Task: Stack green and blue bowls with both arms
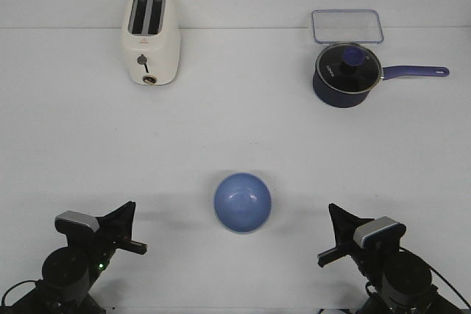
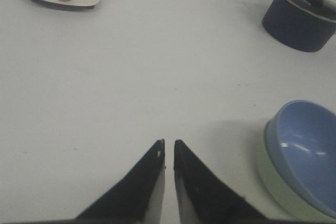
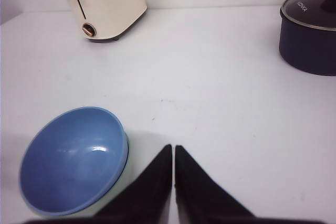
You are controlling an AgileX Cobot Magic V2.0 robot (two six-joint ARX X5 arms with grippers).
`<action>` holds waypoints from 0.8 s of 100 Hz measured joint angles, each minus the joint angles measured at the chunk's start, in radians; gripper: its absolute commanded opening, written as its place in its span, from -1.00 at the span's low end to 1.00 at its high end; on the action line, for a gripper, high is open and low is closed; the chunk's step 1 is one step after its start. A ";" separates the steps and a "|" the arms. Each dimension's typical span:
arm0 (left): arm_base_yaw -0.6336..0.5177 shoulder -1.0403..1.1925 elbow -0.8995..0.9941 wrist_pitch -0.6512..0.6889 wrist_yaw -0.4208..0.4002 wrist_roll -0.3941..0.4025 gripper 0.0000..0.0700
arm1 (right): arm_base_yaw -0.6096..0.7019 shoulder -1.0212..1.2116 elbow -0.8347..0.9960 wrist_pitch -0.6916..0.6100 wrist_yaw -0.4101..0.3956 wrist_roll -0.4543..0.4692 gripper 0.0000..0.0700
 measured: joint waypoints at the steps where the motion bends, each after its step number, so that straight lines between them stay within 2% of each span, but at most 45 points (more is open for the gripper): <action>1: 0.007 -0.002 0.000 0.000 -0.002 0.011 -0.96 | 0.000 0.000 0.000 0.000 0.000 0.000 -0.97; 7: 0.070 -0.016 -0.013 0.027 -0.001 0.082 -0.96 | 0.000 0.000 0.000 0.000 0.000 0.000 -0.97; 20: 0.285 -0.095 -0.131 0.193 0.053 0.231 -0.96 | 0.000 0.000 0.000 0.000 0.000 0.000 -0.97; 33: 0.532 -0.182 -0.314 0.346 0.179 0.317 -0.96 | 0.000 0.000 0.000 0.000 0.000 0.000 -0.97; 43: 0.660 -0.237 -0.406 0.379 0.293 0.340 -0.96 | 0.000 0.000 0.000 0.000 0.000 0.000 -0.97; 51: 0.707 -0.268 -0.448 0.385 0.356 0.345 -0.96 | 0.000 0.000 0.000 0.000 0.000 0.000 -0.97; 80: 0.722 -0.280 -0.469 0.400 0.362 0.354 -0.96 | 0.000 0.000 0.000 0.000 0.000 0.000 -0.97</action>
